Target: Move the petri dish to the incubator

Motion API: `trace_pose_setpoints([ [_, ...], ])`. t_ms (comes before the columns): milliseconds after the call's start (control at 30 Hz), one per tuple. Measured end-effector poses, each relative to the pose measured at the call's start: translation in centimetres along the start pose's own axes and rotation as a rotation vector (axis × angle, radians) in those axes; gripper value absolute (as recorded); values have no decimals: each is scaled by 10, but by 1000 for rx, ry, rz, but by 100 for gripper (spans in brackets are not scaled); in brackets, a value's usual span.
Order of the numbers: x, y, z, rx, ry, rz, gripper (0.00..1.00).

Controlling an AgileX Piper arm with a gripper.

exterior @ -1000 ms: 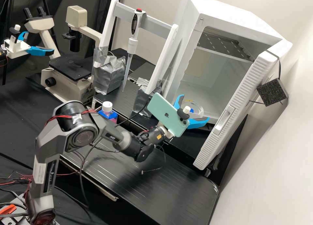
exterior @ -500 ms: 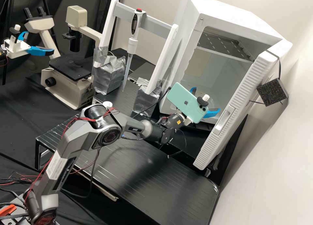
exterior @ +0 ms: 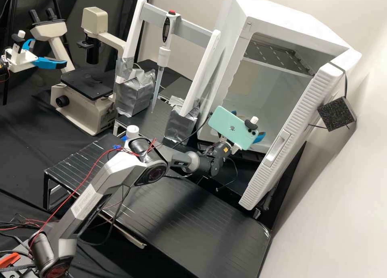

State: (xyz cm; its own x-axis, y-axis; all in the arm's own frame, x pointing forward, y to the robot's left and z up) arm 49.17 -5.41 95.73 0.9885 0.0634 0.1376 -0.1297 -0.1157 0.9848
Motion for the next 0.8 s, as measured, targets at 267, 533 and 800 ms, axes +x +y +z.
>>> trace_pose_setpoints([
  [267, 4, -7, 0, -14, 6, -23, 0],
  [533, 4, -10, 1, -23, 9, -35, 0],
  [800, 4, -10, 1, -30, 10, -40, 100],
])
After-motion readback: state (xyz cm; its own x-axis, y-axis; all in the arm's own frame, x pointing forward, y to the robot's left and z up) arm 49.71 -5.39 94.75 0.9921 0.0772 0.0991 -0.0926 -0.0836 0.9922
